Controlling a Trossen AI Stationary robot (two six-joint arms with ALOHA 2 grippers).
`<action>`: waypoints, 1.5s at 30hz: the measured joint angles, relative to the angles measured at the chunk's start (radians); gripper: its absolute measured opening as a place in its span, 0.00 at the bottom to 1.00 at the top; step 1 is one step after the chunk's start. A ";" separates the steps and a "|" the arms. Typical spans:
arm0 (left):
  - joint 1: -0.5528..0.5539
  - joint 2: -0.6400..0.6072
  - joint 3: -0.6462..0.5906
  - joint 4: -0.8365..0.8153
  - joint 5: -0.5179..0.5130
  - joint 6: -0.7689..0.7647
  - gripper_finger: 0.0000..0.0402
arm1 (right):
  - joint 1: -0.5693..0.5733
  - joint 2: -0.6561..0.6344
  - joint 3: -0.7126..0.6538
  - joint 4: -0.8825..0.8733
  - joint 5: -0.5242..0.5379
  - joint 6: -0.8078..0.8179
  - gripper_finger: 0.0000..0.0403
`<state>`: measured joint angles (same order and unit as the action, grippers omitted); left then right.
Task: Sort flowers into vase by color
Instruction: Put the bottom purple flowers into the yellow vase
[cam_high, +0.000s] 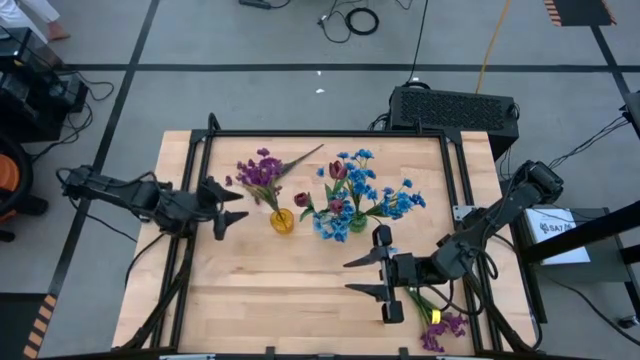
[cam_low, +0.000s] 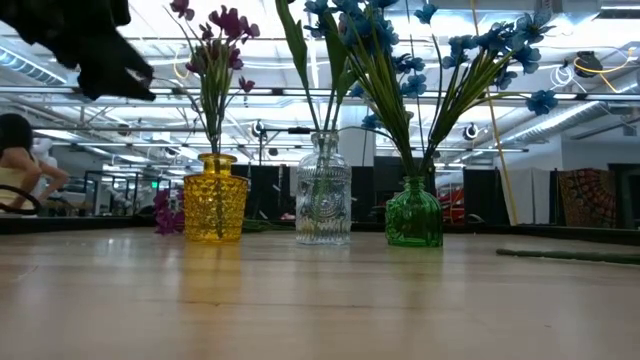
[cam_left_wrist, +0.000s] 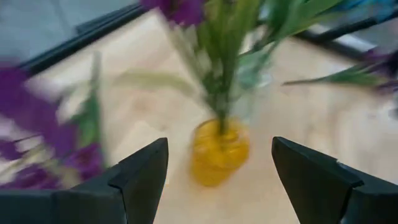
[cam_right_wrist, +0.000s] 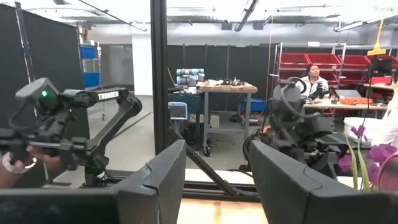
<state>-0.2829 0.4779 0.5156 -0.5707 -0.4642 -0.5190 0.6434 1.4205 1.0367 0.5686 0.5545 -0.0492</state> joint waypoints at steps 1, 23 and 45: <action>0.000 0.002 0.000 -0.025 -0.021 0.000 0.73 | 0.000 0.000 0.000 0.000 0.000 0.007 0.42; 0.197 0.535 -0.006 0.018 -0.324 0.168 0.73 | 0.000 0.000 0.000 -0.015 0.000 0.004 0.42; 0.357 0.762 -0.019 0.199 -0.305 0.378 0.59 | 0.006 -0.023 0.000 -0.082 -0.001 0.053 0.42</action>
<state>0.0746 1.2400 0.4965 -0.3719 -0.7689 -0.1408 0.6498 1.3979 1.0367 0.4862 0.5537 0.0036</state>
